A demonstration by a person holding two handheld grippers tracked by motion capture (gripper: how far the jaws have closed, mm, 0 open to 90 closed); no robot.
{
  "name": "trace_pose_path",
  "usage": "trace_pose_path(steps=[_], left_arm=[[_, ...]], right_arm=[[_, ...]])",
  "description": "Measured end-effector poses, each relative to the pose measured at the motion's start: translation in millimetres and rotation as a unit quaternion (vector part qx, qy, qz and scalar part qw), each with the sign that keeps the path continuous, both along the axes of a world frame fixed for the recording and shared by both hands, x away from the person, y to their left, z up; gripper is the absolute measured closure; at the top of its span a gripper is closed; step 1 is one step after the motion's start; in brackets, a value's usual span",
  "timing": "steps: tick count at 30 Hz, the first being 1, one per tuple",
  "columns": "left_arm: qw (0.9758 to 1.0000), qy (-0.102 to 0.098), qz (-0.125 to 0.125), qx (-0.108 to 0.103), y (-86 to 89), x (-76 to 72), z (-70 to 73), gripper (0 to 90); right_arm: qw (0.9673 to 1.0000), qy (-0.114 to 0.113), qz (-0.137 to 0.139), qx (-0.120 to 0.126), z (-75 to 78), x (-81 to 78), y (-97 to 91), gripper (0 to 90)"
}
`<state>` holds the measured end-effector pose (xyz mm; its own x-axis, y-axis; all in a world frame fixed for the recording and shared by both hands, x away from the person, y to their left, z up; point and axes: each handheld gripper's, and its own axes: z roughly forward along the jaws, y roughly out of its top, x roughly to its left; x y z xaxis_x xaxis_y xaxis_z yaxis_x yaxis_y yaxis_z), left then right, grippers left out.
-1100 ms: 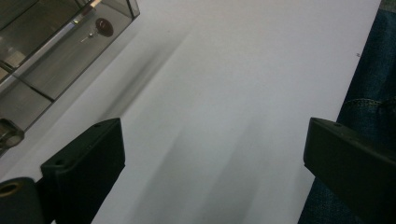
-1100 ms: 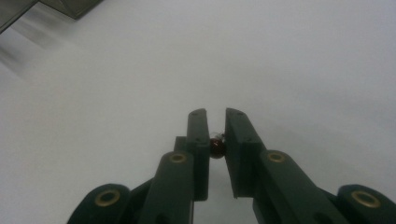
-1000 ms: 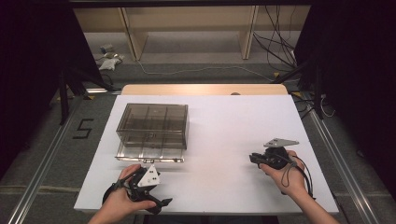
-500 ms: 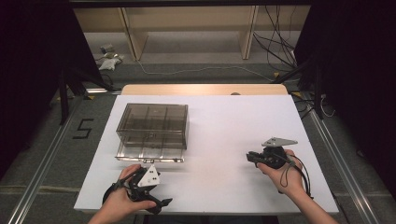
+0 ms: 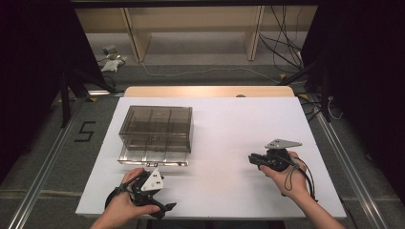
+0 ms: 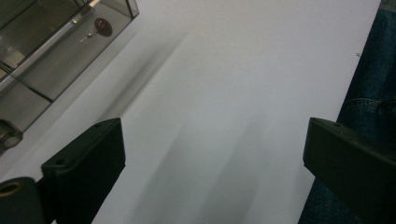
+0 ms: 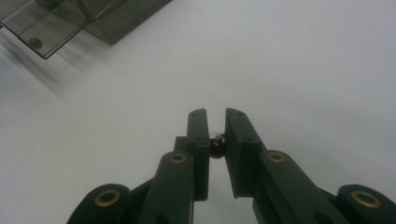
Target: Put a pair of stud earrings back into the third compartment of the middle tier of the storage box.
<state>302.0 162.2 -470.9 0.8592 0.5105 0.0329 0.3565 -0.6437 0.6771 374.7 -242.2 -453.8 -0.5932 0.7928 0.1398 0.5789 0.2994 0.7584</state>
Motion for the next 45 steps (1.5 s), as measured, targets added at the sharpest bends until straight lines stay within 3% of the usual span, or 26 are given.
trace_pose_path(steps=[45], left_arm=[[1.0000,0.001,-0.001,0.001,-0.6,0.5,-0.4,5.6]], right_arm=[[0.9985,-0.023,0.045,0.022,7.7,5.7,31.4,81.1]])
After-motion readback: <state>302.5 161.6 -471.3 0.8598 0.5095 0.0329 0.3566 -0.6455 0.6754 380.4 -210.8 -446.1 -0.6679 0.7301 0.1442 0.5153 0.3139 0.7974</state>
